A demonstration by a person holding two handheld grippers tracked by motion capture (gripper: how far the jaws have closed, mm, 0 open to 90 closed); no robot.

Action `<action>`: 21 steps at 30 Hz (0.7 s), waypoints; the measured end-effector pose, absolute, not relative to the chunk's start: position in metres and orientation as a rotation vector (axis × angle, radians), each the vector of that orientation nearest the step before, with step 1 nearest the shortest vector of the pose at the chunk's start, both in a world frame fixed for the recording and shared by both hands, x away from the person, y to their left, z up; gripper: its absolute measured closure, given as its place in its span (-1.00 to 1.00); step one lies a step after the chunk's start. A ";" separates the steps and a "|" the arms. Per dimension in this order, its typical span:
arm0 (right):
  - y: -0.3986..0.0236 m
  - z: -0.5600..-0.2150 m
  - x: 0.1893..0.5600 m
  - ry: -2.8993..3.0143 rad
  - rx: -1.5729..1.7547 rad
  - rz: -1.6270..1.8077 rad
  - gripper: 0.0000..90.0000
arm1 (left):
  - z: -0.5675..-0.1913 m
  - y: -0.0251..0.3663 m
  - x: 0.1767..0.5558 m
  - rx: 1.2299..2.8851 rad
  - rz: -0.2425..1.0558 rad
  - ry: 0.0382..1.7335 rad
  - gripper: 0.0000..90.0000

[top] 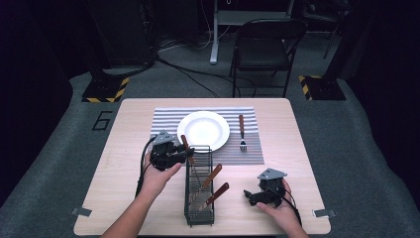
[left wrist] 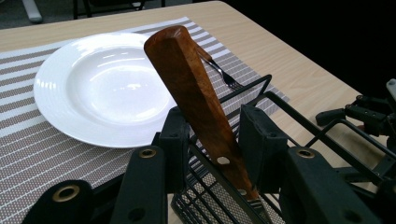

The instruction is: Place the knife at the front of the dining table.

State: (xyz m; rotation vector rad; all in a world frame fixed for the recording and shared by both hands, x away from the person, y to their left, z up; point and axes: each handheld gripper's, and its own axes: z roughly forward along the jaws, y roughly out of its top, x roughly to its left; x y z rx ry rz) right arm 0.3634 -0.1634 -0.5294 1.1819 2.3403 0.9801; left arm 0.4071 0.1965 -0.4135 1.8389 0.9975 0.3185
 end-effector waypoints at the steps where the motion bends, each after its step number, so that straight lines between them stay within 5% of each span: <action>1: -0.163 -0.529 0.363 2.340 1.182 0.980 -1.00 | -0.413 0.196 0.407 1.839 0.319 0.997 0.44; 21: -0.163 -0.529 0.363 2.340 1.183 0.980 -1.00 | -0.390 0.180 0.376 1.872 0.289 0.843 0.62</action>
